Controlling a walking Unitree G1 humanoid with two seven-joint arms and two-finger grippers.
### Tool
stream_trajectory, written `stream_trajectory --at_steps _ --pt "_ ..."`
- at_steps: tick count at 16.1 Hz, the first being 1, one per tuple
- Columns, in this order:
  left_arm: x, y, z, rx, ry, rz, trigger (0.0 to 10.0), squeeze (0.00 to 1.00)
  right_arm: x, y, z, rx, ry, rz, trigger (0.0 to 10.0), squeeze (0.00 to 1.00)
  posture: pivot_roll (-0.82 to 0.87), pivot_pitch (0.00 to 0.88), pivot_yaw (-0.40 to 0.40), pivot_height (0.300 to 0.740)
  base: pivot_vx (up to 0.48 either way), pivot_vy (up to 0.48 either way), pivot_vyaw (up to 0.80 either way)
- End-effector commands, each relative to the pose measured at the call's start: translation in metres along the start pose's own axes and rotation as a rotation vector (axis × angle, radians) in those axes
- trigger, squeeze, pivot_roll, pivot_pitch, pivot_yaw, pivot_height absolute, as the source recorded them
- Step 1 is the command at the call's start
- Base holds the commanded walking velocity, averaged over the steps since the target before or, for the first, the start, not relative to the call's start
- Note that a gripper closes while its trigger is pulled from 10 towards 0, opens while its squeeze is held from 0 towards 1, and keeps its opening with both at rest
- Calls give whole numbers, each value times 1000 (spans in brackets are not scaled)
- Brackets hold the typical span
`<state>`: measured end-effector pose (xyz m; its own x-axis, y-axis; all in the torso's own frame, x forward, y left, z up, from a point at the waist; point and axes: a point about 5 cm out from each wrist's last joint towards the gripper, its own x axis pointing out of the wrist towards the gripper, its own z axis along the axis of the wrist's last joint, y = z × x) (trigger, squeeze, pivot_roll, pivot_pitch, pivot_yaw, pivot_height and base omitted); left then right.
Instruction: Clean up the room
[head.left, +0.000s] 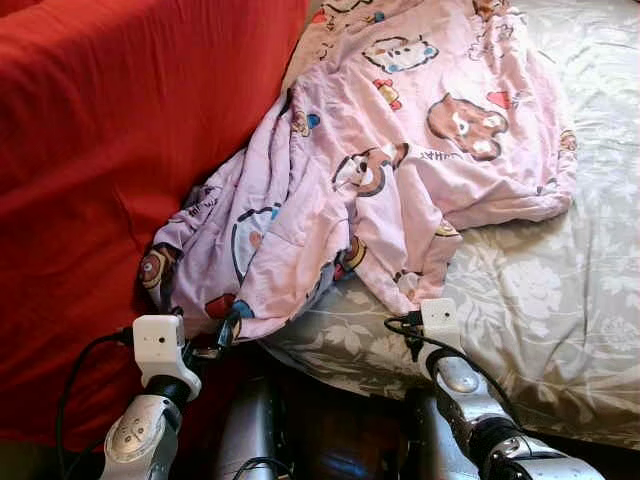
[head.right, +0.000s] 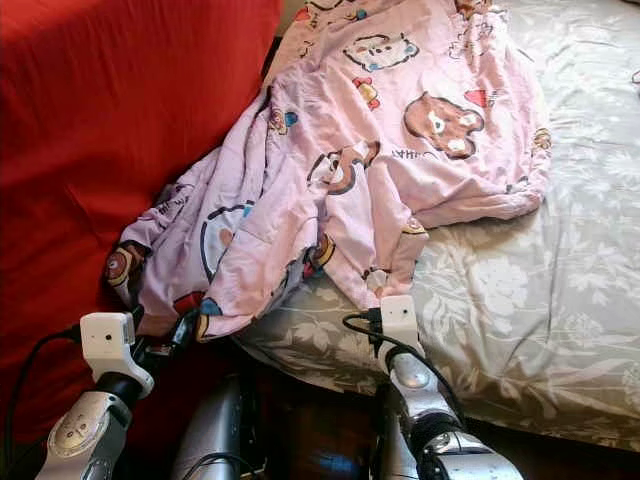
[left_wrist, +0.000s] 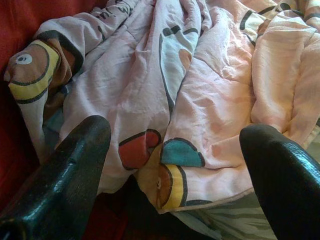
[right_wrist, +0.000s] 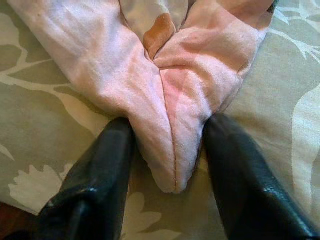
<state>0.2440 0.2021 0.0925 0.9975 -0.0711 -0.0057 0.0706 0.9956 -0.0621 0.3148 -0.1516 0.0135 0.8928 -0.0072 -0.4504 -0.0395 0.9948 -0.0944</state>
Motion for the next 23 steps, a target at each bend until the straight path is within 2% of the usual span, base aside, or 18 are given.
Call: stream_trajectory --at_steps 1,8,12,15,21,22,23 --pt "-2 4 -3 6 24 7 10000 0 -1 5 -5 23 11 11 0 0 211 242 55 587 0 0 0" --pt "4 4 -5 6 25 10 10000 0 -3 7 -10 30 13 19 0 0 208 209 48 587 0 0 0" --pt "13 3 -12 -4 31 19 10000 0 -5 -4 -13 54 3 -21 0 0 192 162 31 587 0 0 0" --pt "19 4 -19 -14 40 28 10000 0 -7 -11 -13 136 -28 -54 0 0 163 123 17 587 0 0 0" --pt "36 -3 -36 -41 62 36 10000 0 -19 -5 -28 198 -120 -10 0 0 111 42 -12 587 0 0 0" --pt "36 -2 -40 -40 70 40 10000 0 -21 -1 -29 209 -133 14 2706 0 108 39 -12 587 0 0 0" --pt "37 -2 -43 -41 75 45 10000 0 -23 0 -29 197 -159 26 10000 0 98 30 -15 587 0 0 0"
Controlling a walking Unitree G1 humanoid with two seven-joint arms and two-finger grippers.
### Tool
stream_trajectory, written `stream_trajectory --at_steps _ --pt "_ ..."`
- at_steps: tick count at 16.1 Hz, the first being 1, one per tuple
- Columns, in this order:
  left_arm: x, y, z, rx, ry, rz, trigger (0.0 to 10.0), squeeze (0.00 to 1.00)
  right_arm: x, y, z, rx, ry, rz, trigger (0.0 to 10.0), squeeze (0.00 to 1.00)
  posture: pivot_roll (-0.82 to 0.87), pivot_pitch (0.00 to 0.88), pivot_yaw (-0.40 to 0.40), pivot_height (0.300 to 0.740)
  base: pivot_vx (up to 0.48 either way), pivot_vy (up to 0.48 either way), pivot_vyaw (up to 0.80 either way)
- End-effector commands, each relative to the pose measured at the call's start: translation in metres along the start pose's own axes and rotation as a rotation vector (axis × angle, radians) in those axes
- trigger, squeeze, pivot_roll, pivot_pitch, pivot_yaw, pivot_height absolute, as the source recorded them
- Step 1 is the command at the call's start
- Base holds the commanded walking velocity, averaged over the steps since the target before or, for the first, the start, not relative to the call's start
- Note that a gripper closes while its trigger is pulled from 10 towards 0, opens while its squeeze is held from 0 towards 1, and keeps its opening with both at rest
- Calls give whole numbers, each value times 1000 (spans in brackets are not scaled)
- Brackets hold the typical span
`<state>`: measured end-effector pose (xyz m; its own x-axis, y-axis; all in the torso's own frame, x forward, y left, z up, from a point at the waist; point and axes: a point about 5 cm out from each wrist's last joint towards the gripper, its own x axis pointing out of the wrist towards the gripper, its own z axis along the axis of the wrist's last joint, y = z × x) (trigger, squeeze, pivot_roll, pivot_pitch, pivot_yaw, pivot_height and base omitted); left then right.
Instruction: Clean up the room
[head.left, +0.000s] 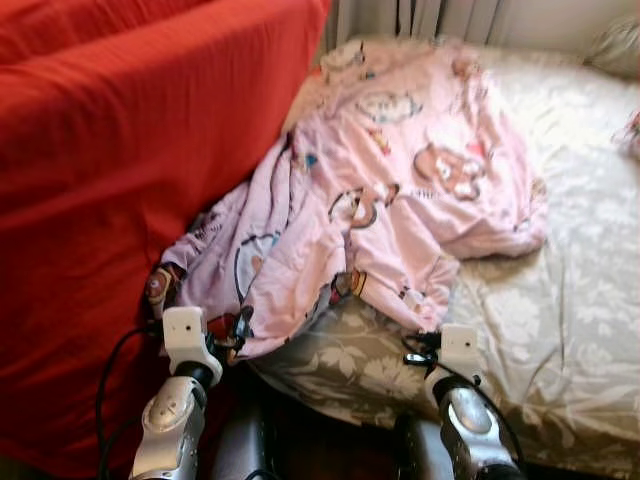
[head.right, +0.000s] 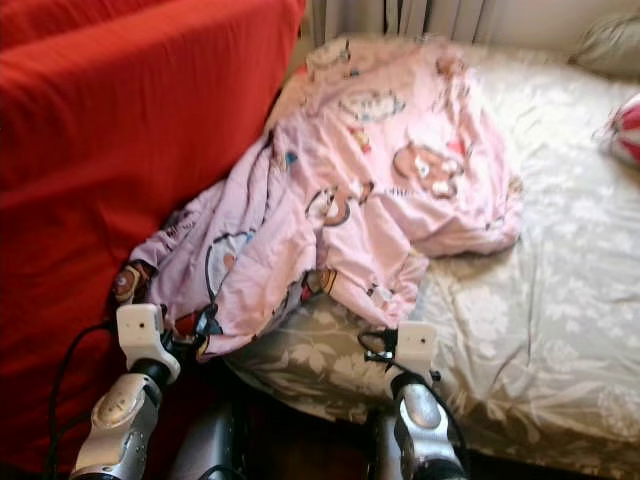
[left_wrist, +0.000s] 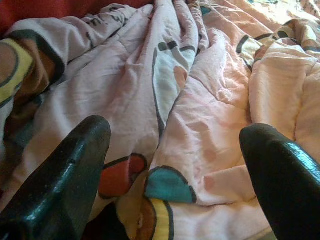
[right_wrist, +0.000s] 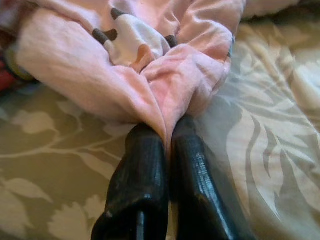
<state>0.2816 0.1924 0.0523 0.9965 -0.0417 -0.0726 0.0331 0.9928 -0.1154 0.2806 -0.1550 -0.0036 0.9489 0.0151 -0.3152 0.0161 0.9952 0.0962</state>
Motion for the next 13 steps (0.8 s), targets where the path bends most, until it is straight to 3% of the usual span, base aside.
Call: stream_trajectory --at_steps 1,7,13 --pt "0 2 -3 12 8 12 10000 0 -2 -1 3 20 -50 4 10000 0 93 22 -15 587 0 0 0" --pt "6 1 -6 11 5 1 10000 0 -2 -9 8 36 -71 -31 10000 0 88 5 -8 662 0 0 0" --pt "-7 21 -41 6 173 73 10000 0 -3 -5 6 47 -74 -28 10000 0 93 2 -9 732 0 0 0"
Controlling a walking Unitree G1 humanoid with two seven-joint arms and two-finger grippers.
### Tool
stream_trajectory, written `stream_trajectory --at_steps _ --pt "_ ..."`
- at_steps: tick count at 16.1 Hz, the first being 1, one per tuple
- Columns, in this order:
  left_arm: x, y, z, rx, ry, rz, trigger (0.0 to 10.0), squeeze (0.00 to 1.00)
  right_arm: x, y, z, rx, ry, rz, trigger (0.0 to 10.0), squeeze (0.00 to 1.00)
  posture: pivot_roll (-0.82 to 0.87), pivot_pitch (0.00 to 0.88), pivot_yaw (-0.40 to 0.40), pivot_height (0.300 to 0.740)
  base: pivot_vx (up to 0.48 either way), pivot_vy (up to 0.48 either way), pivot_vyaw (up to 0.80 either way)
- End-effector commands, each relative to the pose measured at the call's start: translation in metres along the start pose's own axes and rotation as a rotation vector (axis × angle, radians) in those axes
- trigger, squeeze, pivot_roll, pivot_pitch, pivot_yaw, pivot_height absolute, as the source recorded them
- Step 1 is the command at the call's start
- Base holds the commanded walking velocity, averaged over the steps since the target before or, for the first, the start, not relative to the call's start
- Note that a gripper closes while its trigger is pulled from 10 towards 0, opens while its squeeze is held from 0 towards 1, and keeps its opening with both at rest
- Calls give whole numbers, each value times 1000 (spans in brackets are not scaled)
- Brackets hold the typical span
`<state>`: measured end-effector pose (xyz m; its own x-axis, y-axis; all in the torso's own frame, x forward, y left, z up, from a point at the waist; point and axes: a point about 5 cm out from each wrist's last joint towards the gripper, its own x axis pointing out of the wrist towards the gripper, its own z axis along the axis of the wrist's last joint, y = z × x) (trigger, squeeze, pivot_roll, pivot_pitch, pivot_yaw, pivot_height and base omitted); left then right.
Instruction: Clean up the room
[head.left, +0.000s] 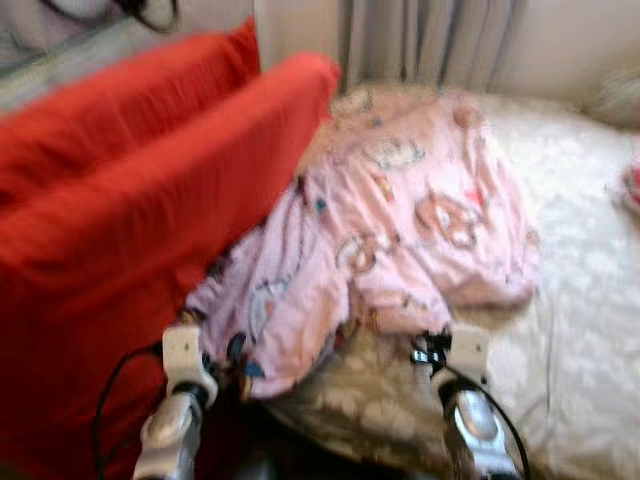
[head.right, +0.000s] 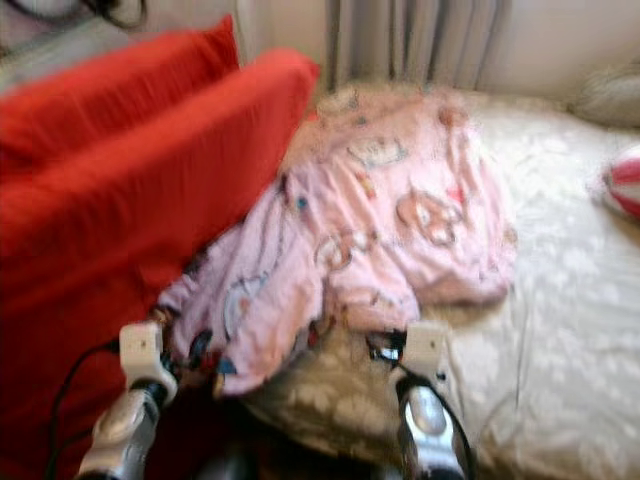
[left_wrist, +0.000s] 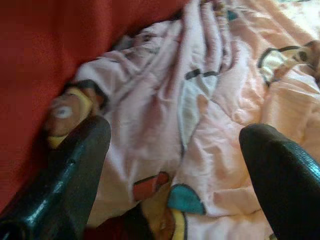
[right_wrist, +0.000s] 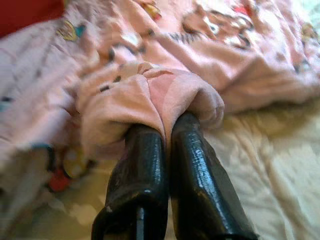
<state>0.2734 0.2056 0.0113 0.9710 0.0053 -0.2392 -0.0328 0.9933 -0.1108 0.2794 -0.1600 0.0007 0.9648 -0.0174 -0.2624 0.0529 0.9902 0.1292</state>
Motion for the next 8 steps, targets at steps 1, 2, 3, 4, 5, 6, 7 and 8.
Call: stream_trajectory --at_steps 1,2,3,4,5,6,7,8 --pt "-2 5 -6 15 39 15 10000 0 -1 0 1 6 -15 0 10000 0 93 2 -11 740 0 0 0" --pt "-3 8 -12 2 80 26 10000 0 -1 0 1 6 -12 2 10000 0 92 1 -15 740 0 0 0" --pt "-5 11 -19 -14 120 39 10000 0 -1 0 0 -1 -5 -2 10000 0 95 1 -19 740 0 0 0" --pt "-7 12 -27 -10 171 45 10000 0 -1 0 1 12 -17 -5 10000 0 97 2 -21 740 0 0 0" --pt "-9 12 -33 6 220 44 10000 0 -1 2 1 16 -25 4 10000 0 93 1 -22 740 0 0 0" --pt "-11 12 -39 17 256 40 10000 0 -1 2 1 11 -23 6 10000 0 90 1 -21 740 0 0 0" --pt "-15 12 -47 25 303 40 10000 0 -1 2 1 11 -22 4 10000 0 92 0 -20 740 0 0 0" --pt "-21 13 -56 45 361 47 10000 0 -1 2 1 13 -24 2 10000 0 89 0 -18 740 0 0 0"
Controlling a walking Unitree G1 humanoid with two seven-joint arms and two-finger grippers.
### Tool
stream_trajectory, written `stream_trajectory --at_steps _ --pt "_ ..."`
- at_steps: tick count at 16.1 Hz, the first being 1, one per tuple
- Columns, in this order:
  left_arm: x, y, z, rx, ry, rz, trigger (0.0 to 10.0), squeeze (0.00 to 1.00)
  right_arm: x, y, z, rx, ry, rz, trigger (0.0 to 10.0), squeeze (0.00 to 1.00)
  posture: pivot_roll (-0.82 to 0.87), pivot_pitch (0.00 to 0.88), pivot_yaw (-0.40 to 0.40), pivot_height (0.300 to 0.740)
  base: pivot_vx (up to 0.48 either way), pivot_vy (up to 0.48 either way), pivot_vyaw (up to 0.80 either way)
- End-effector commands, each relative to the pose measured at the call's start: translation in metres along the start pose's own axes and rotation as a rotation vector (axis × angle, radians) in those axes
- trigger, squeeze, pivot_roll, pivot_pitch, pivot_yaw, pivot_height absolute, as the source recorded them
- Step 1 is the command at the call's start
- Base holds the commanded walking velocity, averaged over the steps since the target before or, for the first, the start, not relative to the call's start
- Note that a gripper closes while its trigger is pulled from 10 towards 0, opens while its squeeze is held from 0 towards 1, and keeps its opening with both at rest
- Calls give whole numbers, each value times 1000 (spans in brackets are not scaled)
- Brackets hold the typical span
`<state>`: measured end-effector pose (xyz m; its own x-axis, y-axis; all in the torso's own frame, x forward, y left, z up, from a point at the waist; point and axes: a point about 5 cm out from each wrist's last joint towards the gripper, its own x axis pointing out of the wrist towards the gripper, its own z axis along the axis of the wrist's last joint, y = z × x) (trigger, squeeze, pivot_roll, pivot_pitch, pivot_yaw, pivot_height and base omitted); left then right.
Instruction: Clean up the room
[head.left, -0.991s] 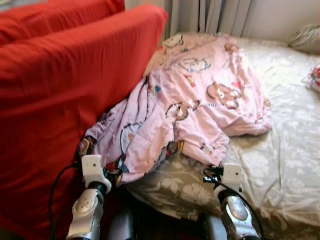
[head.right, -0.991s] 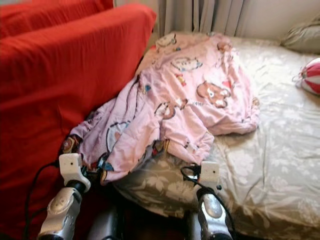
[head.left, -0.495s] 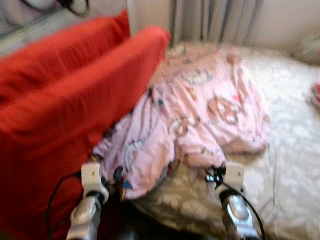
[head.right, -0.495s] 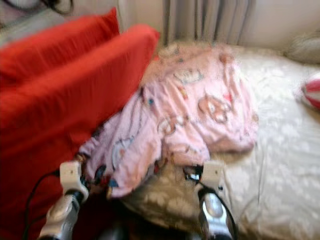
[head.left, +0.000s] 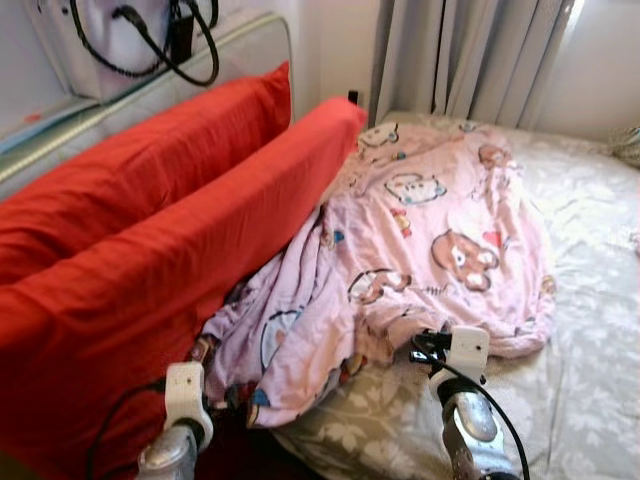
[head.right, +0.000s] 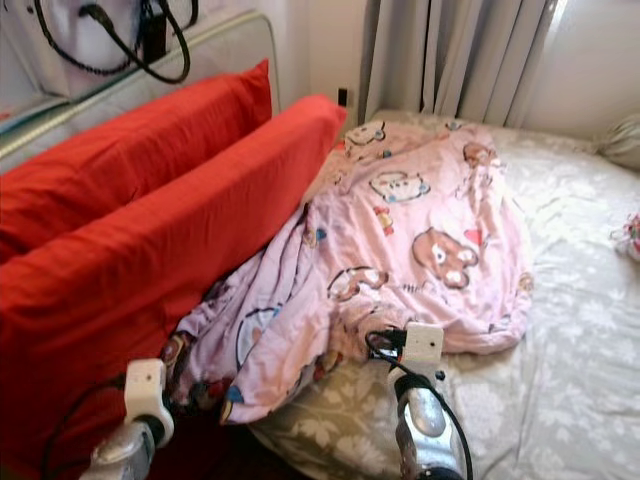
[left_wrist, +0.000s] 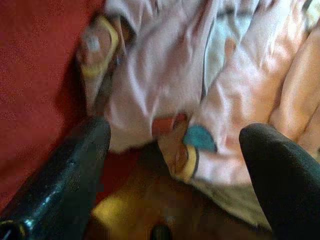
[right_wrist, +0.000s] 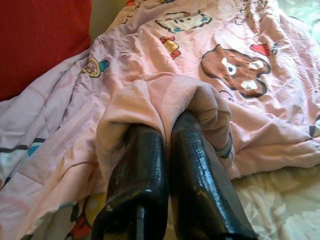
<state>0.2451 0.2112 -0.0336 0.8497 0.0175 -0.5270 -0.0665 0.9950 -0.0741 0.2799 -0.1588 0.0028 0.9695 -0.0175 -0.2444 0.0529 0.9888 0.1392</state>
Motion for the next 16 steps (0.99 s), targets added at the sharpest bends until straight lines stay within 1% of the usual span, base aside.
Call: stream_trajectory --at_steps 1,6,12,13,16 --pt "-5 3 -15 24 79 17 10000 0 -1 1 0 2 -8 0 10000 0 86 1 -17 740 0 0 0" --pt "-17 11 -42 13 178 69 10000 0 -1 4 1 -2 -16 7 10000 0 72 0 -5 740 0 0 0" --pt "-24 16 -53 4 214 84 10000 0 -2 4 0 -3 -15 4 10000 0 75 0 -3 740 0 0 0" --pt "-28 22 -59 -2 240 102 10000 0 -2 5 -2 -3 -10 1 10000 0 76 0 2 740 0 0 0" --pt "-30 23 -63 -3 255 104 10000 0 -3 5 -2 -4 -13 -7 10000 0 73 0 4 740 0 0 0"
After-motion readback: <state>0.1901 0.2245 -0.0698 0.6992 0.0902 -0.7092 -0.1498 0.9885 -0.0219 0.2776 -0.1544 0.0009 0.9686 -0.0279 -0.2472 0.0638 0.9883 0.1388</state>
